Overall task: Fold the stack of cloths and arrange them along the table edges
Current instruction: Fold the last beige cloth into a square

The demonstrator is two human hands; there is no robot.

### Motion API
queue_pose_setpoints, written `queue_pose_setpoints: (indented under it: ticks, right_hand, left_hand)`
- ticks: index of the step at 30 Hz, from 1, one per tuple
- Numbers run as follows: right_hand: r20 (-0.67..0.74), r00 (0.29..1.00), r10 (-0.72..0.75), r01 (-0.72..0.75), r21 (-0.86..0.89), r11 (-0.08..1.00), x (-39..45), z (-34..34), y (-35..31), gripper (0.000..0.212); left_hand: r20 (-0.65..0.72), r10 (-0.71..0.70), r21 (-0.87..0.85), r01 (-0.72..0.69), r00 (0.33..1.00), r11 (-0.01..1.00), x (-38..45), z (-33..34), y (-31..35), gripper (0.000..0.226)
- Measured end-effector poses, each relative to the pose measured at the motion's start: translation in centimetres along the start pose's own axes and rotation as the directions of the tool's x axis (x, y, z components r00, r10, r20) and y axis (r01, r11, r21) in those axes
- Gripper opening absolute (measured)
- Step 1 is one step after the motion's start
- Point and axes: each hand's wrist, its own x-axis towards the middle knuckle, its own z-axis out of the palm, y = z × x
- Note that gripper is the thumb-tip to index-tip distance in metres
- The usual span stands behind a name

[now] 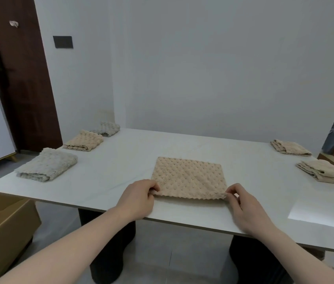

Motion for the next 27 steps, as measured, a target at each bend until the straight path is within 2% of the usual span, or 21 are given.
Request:
queue_pose_setpoints:
  ticks: [3,8,11,14,17,20,23,27]
  right_hand:
    - [-0.048,0.998,0.038,-0.034,0.09,0.995,-0.8,-0.4,-0.2,0.024]
    - [-0.071,0.997,0.041,-0.022,0.243,0.97,-2.3,-1.3,-0.7,0.034]
    - [-0.096,0.995,0.03,-0.003,0.274,0.962,-2.3,-2.1,-1.3,0.031]
    - [-0.157,0.987,0.045,0.006,0.31,0.951,-1.1,-2.8,-2.4,0.023]
    - [-0.185,0.98,0.073,-0.013,0.307,0.952,0.9,-3.2,-3.1,0.014]
    - [-0.197,0.974,0.115,-0.051,0.303,0.951,3.2,-3.1,-3.3,0.008]
    - [-0.201,0.964,0.173,-0.111,0.286,0.952,5.7,-2.8,-3.0,0.009]
    - [-0.191,0.949,0.252,-0.198,0.263,0.944,8.8,-2.1,-2.4,0.017]
  left_hand:
    - [0.042,0.026,0.005,-0.027,0.999,1.0,-1.1,-1.4,-0.4,0.031]
    - [0.016,0.139,0.055,-0.14,0.99,0.989,-2.7,-3.4,-1.0,0.013]
    - [0.017,0.206,0.031,-0.207,0.978,0.978,-3.3,-4.5,-1.0,0.009]
    - [0.033,0.217,-0.056,-0.215,0.976,0.975,-3.2,-5.3,-0.5,0.01]
    - [-0.032,0.155,-0.186,-0.158,0.987,0.97,-2.0,-5.7,0.2,0.014]
    - [-0.052,0.035,-0.29,-0.049,0.998,0.956,0.4,-5.8,0.5,0.018]
    - [-0.018,-0.102,-0.411,0.086,0.995,0.908,3.0,-5.4,0.6,0.022]
    - [0.001,-0.224,-0.474,0.198,0.975,0.858,6.6,-4.1,0.3,0.026]
